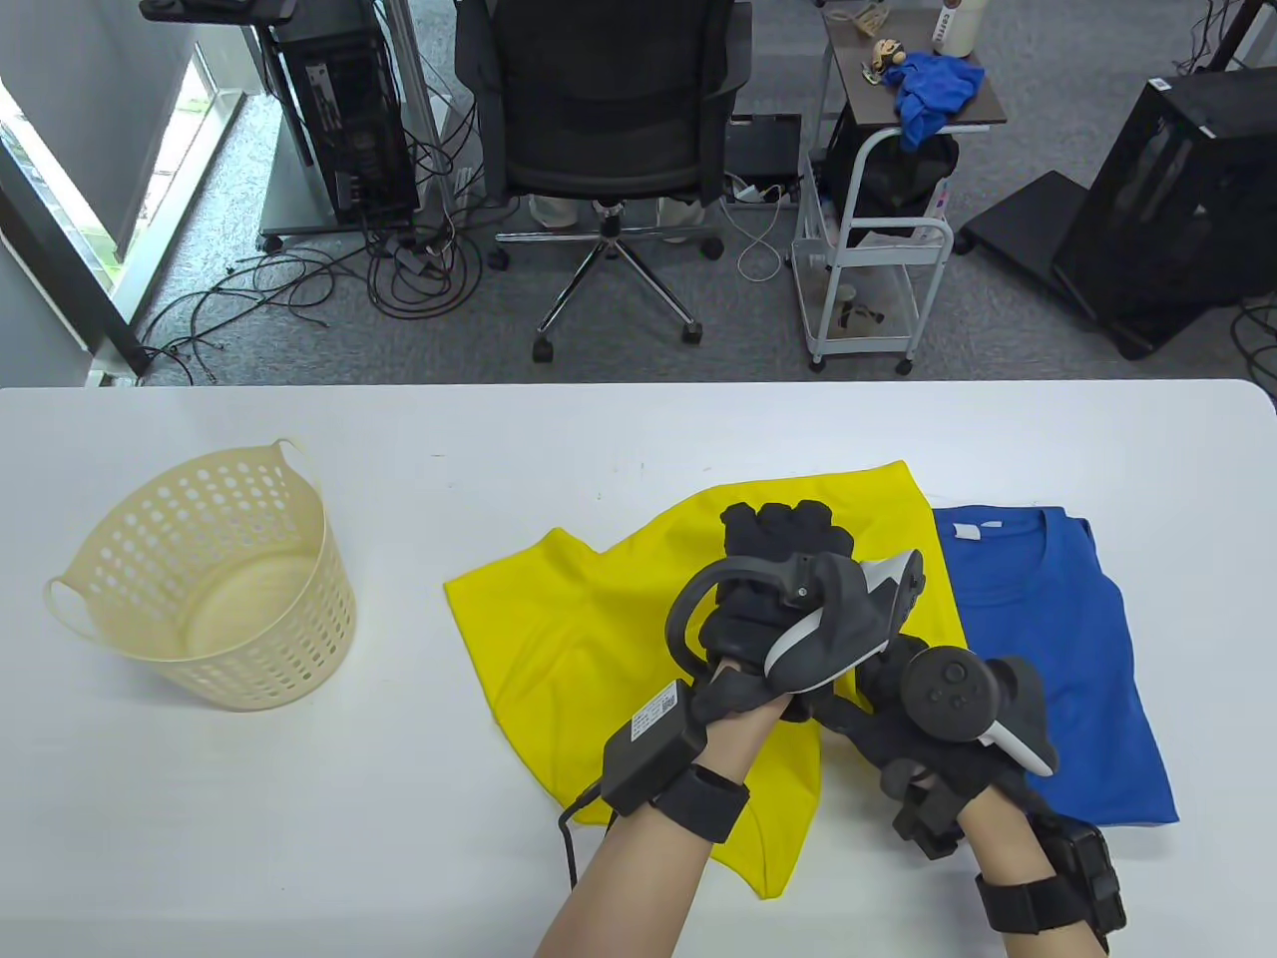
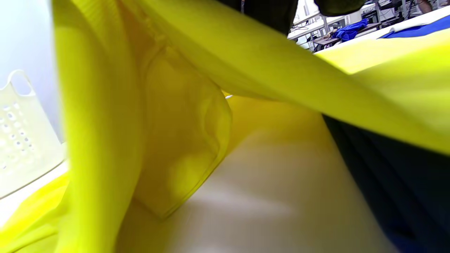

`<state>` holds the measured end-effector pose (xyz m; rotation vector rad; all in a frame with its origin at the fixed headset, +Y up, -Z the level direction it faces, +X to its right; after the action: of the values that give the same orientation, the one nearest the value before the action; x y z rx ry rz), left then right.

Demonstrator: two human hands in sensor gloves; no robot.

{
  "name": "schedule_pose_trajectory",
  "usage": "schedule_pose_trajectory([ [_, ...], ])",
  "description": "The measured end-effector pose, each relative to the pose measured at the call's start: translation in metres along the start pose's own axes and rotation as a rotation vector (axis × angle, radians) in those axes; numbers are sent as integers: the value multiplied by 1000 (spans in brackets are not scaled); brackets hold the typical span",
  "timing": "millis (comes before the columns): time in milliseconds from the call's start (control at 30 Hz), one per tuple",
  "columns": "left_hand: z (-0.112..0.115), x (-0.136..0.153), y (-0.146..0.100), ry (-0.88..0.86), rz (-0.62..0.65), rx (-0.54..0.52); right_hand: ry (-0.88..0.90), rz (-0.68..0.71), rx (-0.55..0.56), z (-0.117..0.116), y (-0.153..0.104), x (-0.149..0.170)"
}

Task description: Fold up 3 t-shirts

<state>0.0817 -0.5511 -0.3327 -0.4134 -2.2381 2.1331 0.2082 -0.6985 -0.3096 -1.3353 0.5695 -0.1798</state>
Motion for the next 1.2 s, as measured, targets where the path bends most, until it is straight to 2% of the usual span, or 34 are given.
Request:
schedule_pose_trajectory([
  [100,-1,-2,0,3,-18,2,-1,13,-31,-8,-1,-8],
  [300,0,-1,1,-44,-39,-27,-193,-1,-14,-34,-1,-28],
  [367,0,5,2,-68,-44,-23,-250,-2,-17,-43,0,-36],
  [500,-9,32,-1,-136,-95,-63,-383,2,77,-49,1,-43],
  [567,-14,49,-4,-147,-124,-76,-399,-20,103,-46,3,-40],
  [733,-17,97,-15,-189,-203,-80,-356,-145,277,-19,4,-15],
  [800,-14,113,-20,-197,-227,-87,-395,-169,329,-9,3,-7],
  [967,-6,143,-33,-202,-264,-83,-437,-175,398,8,0,2],
  [1200,12,175,-48,-166,-303,-33,-495,-128,479,26,-5,-7],
])
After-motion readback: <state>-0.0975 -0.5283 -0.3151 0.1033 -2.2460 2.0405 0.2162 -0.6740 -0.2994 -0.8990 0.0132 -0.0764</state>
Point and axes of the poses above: the tracker on the back of each hand, its own x axis roughly to the little-finger side, its own y axis roughly from the wrist to the fingertips, z = x × y, the point moved 1 cm from there along y, roughly from the wrist to the fingertips, and after that the axes turned 13 degrees about x, right-handed, at the moved point
